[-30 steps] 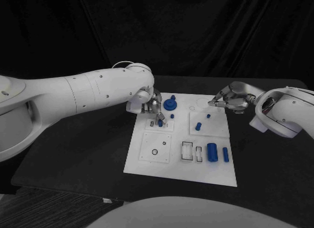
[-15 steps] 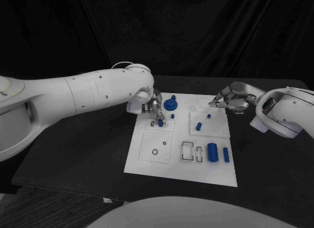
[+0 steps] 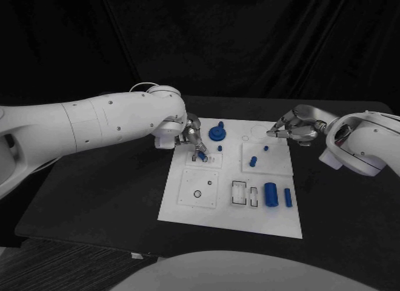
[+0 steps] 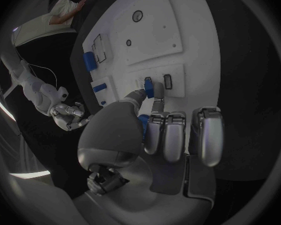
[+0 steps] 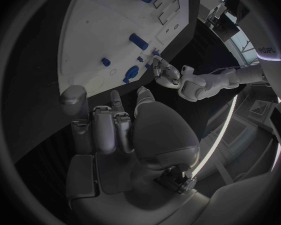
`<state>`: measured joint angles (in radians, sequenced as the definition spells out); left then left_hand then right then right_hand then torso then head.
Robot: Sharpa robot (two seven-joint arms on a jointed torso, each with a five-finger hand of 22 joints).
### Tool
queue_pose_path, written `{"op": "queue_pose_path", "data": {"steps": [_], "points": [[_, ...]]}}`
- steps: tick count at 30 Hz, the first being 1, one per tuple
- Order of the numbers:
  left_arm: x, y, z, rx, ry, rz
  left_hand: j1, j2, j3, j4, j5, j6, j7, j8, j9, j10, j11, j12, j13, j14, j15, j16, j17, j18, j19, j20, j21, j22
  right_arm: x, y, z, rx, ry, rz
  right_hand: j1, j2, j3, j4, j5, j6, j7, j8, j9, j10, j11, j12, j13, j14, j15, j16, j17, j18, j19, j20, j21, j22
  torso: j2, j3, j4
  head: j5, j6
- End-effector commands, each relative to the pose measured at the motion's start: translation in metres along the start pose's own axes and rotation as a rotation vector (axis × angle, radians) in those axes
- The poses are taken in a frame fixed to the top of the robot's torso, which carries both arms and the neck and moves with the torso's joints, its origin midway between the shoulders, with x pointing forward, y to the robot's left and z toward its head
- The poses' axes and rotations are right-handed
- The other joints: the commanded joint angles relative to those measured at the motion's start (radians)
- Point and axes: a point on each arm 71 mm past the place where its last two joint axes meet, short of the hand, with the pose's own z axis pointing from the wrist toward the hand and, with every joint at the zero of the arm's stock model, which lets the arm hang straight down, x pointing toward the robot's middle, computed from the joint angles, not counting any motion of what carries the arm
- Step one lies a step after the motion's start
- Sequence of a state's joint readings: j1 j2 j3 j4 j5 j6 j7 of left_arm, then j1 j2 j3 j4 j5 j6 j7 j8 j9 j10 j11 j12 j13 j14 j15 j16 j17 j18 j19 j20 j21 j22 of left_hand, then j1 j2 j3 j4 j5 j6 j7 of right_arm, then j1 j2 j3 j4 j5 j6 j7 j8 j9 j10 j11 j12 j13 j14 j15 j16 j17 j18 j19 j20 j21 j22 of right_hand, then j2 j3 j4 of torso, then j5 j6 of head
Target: Assemble the parts on the task board
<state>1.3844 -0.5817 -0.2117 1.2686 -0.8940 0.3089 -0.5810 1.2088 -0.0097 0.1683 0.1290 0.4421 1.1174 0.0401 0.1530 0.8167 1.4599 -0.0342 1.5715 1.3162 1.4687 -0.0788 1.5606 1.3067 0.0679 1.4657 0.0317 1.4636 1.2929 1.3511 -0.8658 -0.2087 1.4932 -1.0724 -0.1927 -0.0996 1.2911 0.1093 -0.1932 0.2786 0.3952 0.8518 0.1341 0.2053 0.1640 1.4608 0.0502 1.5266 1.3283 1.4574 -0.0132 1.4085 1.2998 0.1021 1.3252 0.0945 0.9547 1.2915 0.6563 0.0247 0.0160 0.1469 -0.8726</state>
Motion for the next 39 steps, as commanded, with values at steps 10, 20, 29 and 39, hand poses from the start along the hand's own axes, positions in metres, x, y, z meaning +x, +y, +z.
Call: {"op": "queue_pose_path", "data": {"steps": [10, 20, 29, 39], "points": [[0.006, -0.001, -0.023, 0.071, -0.162, -0.031, -0.010, -0.025, 0.147, -0.025, -0.019, -0.019, -0.009, 0.015, 0.037, 0.111, -0.003, -0.001, 0.255, 0.102, -0.007, 0.010, 0.264, -0.039, 0.048, -0.006, -0.015, 0.238, 0.000, -0.002, -0.001, 0.019, -0.007, -0.002, 0.031, 0.016, -0.018, 0.004, 0.029, -0.009, 0.000, 0.008, -0.011, -0.022, 0.002, -0.046, 0.143, 0.035, 0.000, -0.019, 0.123, 0.022, -0.012, -0.001, -0.022, 0.098, -0.002, 0.0023, 0.0008, -0.001, 0.000], [0.013, 0.001, -0.036, 0.107, -0.320, -0.034, -0.015, -0.024, 0.156, -0.024, -0.012, -0.017, -0.009, 0.016, 0.040, 0.111, -0.002, -0.001, 0.255, 0.102, -0.006, 0.010, 0.264, -0.039, 0.049, -0.005, -0.012, 0.239, 0.002, -0.005, -0.004, 0.013, -0.033, 0.007, 0.041, 0.015, -0.018, 0.003, 0.041, -0.013, 0.001, 0.007, -0.012, -0.029, 0.003, -0.050, 0.139, 0.031, 0.001, -0.023, 0.120, 0.024, -0.017, 0.000, -0.035, 0.095, 0.000, 0.0000, -0.0004, 0.007, 0.000], [0.024, 0.006, -0.032, 0.104, -0.397, 0.000, -0.020, -0.024, 0.158, -0.021, -0.010, -0.014, -0.008, 0.018, 0.041, 0.111, -0.002, -0.001, 0.255, 0.102, -0.006, 0.010, 0.264, -0.039, 0.049, -0.004, -0.012, 0.240, 0.005, -0.008, -0.006, 0.013, -0.039, 0.013, 0.044, 0.014, -0.019, 0.003, 0.048, -0.014, 0.002, 0.007, -0.013, -0.036, 0.004, -0.054, 0.135, 0.028, 0.001, -0.027, 0.116, 0.026, -0.023, 0.001, -0.048, 0.092, 0.000, 0.0012, 0.0015, 0.002, 0.000], [0.037, 0.009, -0.023, 0.090, -0.399, 0.050, -0.033, -0.025, 0.161, -0.012, -0.024, -0.013, -0.008, 0.018, 0.043, 0.111, -0.002, -0.001, 0.255, 0.102, -0.006, 0.010, 0.264, -0.039, 0.049, -0.004, -0.013, 0.239, 0.006, -0.008, -0.006, 0.014, -0.039, 0.014, 0.047, 0.013, -0.020, 0.004, 0.054, -0.014, 0.002, 0.007, -0.013, -0.040, 0.005, -0.056, 0.133, 0.026, 0.002, -0.029, 0.115, 0.027, -0.025, 0.002, -0.054, 0.091, -0.003, 0.0014, -0.0002, 0.001, 0.000]]}}
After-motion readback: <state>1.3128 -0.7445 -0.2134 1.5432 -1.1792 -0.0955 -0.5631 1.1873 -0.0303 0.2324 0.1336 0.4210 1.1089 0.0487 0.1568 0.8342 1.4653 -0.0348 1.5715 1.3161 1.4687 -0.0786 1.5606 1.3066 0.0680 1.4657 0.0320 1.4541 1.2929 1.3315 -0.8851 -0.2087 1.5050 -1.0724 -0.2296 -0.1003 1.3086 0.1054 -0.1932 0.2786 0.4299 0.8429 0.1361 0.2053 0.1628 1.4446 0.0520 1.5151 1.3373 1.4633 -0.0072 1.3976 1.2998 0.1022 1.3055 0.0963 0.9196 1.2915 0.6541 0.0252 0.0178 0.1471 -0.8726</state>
